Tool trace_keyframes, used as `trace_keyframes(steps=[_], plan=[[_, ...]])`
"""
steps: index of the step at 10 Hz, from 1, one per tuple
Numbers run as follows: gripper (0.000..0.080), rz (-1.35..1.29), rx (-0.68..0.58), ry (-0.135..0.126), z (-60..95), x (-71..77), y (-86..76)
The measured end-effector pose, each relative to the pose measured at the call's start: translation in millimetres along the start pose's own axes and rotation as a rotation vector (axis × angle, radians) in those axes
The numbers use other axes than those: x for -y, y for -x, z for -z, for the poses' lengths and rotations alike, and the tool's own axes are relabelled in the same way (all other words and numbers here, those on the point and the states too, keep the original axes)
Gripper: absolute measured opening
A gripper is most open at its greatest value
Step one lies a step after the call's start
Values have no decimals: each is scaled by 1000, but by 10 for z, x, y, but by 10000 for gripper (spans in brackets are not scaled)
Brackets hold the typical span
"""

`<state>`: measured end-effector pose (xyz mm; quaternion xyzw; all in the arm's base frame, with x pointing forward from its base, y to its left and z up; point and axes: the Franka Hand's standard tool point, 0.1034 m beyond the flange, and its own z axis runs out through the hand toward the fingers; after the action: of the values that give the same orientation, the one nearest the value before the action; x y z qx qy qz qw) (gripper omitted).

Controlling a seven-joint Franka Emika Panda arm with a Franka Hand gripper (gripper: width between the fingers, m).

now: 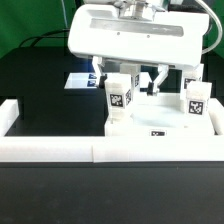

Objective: Assemble square table

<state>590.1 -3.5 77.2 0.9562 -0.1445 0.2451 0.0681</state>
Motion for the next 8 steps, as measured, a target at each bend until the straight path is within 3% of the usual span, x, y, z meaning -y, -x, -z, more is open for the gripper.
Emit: trace_keyframes(steps=[4, 5, 6, 8], plan=[[649, 0, 3, 0, 5, -3, -5], [649, 12, 56, -10, 66, -61, -86], [649, 12, 88, -35, 163, -174, -211], [649, -68, 254, -120, 296, -148, -330]])
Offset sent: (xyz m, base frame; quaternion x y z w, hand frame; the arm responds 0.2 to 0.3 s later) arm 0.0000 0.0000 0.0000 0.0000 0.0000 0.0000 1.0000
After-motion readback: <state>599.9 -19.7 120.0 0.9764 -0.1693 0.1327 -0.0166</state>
